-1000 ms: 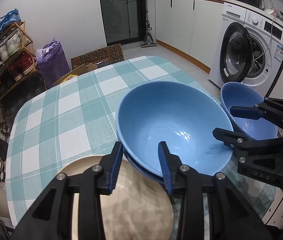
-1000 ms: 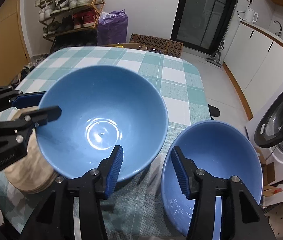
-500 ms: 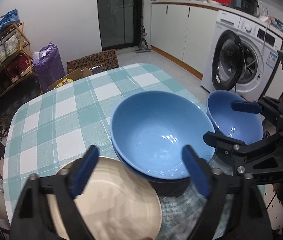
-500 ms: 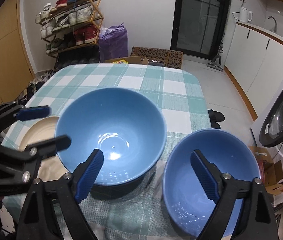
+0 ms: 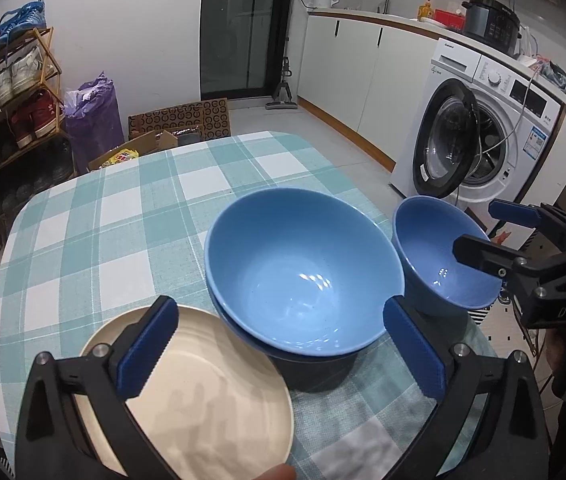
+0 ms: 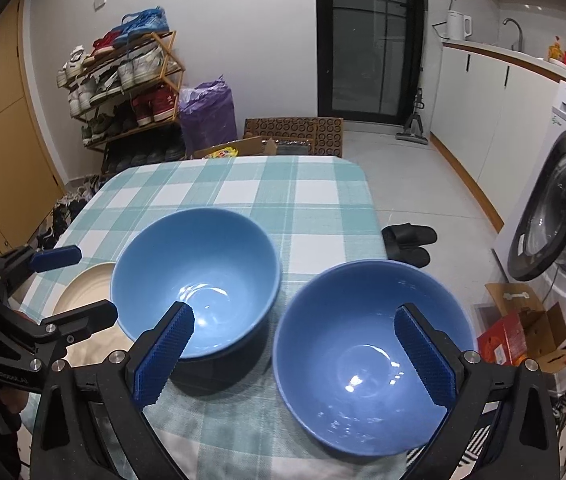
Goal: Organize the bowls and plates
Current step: 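Withdraw both tools and move them to the rims of two blue bowls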
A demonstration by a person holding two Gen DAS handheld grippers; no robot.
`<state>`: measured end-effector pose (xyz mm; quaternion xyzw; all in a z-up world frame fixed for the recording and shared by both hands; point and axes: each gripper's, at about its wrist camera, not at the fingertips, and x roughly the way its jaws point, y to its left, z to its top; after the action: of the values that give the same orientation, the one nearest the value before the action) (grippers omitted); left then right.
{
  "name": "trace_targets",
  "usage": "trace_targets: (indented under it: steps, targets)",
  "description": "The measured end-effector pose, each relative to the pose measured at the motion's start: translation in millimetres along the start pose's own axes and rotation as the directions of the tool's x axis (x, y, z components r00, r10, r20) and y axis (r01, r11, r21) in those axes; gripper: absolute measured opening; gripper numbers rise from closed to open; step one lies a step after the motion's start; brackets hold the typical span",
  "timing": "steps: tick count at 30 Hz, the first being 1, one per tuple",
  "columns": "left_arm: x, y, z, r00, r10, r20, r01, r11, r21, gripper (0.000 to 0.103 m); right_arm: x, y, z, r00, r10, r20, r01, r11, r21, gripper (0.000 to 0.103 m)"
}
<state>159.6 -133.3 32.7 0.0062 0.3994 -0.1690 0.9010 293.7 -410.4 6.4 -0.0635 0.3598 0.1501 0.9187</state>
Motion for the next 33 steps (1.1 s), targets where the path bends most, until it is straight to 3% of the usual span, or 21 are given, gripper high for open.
trace_targets:
  steps: [14, 33]
  targets:
    - [1, -34, 7, 1.000, -0.019, 0.003, 0.019, 1.000, 0.007, 0.103, -43, -55, -12, 0.997, -0.070, 0.035, 0.068, 0.995, 0.071, 0.102]
    - [19, -91, 0, 0.994, -0.089, -0.062, 0.093, 0.994, 0.065, 0.103, -53, -108, -44, 0.995, -0.100, 0.009, 0.098, 0.983, 0.152, 0.102]
